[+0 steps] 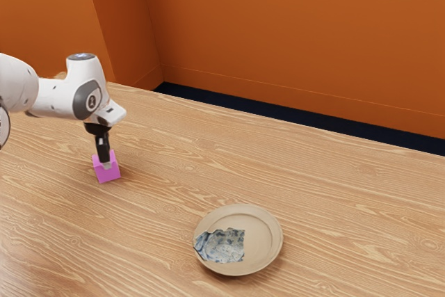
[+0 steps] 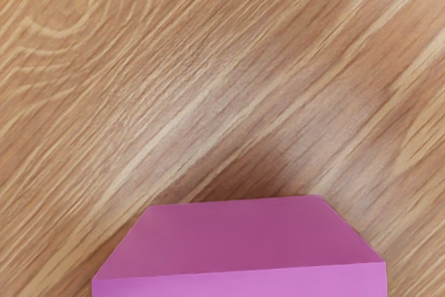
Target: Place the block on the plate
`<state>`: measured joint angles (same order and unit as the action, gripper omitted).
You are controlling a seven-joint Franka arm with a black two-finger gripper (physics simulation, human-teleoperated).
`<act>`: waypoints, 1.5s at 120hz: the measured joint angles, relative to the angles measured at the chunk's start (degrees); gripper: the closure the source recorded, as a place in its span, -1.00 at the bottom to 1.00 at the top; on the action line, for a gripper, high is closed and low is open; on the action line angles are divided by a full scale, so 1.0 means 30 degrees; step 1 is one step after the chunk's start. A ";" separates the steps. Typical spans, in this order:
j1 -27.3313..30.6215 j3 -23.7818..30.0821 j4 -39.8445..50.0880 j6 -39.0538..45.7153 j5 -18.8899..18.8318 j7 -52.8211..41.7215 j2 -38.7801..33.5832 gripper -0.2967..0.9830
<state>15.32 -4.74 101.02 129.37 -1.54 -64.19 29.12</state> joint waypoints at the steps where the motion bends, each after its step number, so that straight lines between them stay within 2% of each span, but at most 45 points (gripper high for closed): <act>1: 0.0003 0.0000 0.0004 0.0037 0.0018 -0.0008 0.0022 -0.54; 27: 0.0047 0.0000 0.0215 0.0625 0.0253 -0.0176 0.0392 -0.52; 41: 0.0026 -0.0004 0.0280 0.0761 0.0274 -0.0230 0.0395 -0.17; 45: 0.0022 -0.0016 0.0284 0.0793 0.0269 -0.0241 0.0390 -0.13; 67: -0.0086 -0.0031 0.0508 0.0868 0.0230 -0.0294 0.0167 -0.10; 81: -0.0594 -0.0031 0.1127 0.0793 0.0219 -0.0315 -0.0865 -0.09; 135: -0.4087 -0.0018 0.5306 0.0193 0.0244 -0.0214 -0.6027 -0.10; 180: -0.7952 -0.0004 0.6486 -0.0888 0.0483 0.0158 -0.6981 -0.10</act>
<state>-8.53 -4.76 120.48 126.71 -0.09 -63.71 8.18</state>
